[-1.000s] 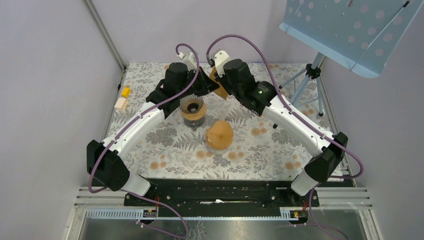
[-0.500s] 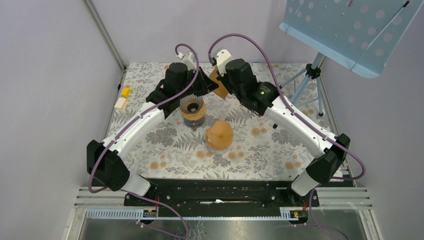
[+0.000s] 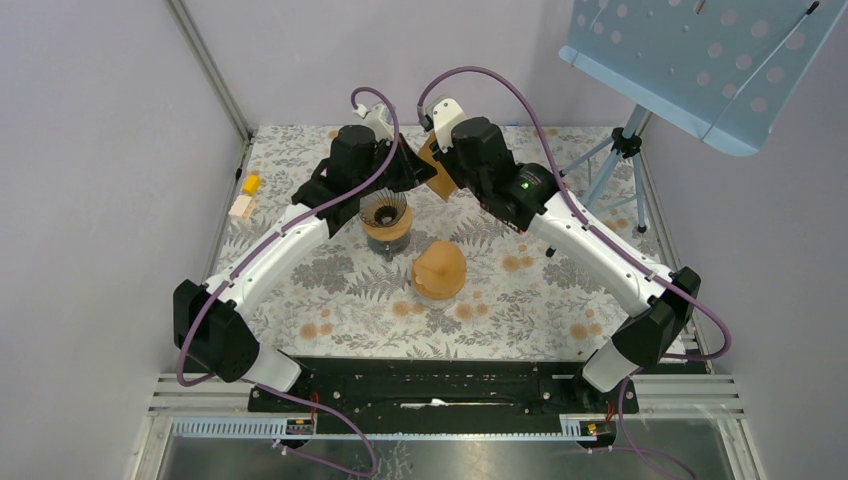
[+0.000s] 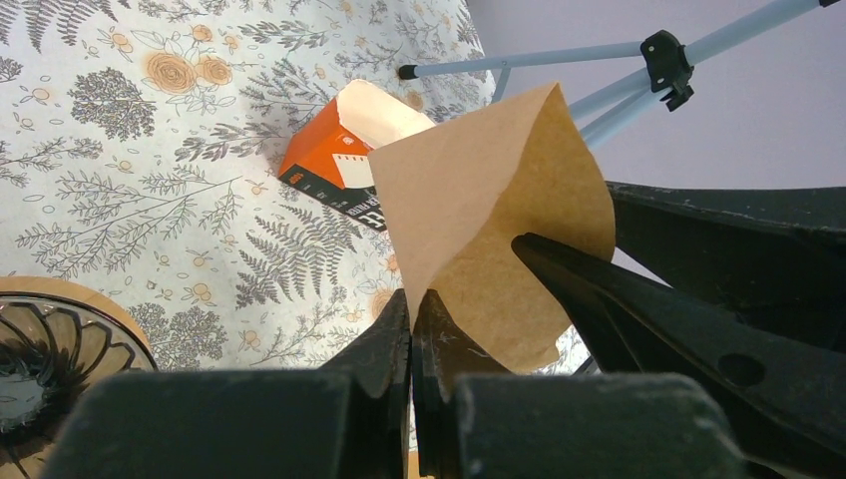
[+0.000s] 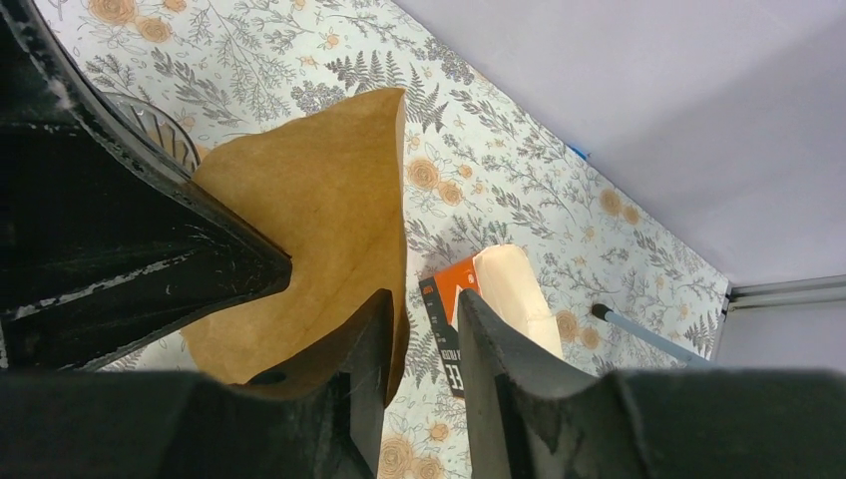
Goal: Place the coffee filter in the dripper
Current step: Place the coffee filter in the coffee dripper.
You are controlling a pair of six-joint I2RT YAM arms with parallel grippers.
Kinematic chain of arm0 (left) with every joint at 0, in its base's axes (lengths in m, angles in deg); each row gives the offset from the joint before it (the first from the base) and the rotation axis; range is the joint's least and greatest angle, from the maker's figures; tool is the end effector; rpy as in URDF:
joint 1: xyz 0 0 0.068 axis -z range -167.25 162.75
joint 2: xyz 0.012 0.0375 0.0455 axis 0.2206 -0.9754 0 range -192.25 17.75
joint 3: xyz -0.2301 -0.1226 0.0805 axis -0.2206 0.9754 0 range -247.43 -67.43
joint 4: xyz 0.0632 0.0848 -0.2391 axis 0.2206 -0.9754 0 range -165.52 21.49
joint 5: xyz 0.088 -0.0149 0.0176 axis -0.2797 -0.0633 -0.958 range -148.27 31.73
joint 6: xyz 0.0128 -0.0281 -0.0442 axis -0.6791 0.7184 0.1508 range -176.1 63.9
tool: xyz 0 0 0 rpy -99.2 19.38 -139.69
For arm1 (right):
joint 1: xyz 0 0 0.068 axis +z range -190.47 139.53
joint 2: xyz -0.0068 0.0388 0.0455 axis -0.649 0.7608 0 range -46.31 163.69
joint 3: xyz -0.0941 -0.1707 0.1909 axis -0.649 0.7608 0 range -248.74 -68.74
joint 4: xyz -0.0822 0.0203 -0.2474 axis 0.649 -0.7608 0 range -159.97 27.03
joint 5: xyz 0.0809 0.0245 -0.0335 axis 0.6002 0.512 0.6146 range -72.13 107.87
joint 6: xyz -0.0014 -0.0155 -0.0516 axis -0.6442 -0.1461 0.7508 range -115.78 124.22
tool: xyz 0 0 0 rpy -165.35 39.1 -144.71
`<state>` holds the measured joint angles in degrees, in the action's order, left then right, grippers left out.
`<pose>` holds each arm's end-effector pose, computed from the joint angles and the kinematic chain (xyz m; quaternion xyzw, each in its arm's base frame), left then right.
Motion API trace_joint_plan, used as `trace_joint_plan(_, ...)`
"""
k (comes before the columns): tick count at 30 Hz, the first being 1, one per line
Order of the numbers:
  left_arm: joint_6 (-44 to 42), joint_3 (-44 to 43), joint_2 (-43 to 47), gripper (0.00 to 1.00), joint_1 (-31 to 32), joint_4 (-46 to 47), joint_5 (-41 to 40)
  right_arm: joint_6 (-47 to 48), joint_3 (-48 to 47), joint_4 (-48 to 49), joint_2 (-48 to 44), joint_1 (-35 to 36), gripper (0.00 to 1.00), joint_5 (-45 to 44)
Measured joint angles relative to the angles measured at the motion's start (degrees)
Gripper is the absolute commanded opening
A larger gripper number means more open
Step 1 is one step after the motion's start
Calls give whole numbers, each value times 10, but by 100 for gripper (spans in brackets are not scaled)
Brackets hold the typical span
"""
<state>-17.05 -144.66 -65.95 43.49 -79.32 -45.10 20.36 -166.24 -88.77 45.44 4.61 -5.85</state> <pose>0.2923 -0.1834 0.3757 0.0099 0.8028 -0.4127 0.4302 0.2685 0.2491 0.4251 -0.3069 0.7502 -0.0230 0.5853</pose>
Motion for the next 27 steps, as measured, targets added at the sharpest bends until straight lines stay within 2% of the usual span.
trace_joint_plan(6, 0, 0, 0, 0, 0, 2, 5, -10, 0, 0, 0, -2, 38, 11)
trace_joint_plan(18, 0, 0, 1, 0, 0, 2, 6, -16, 0, -5, 2, -6, 14, 22)
trace_joint_plan(27, -1, 0, 1, 0, 0, 2, 2, -13, 0, -5, 2, -10, 12, 20)
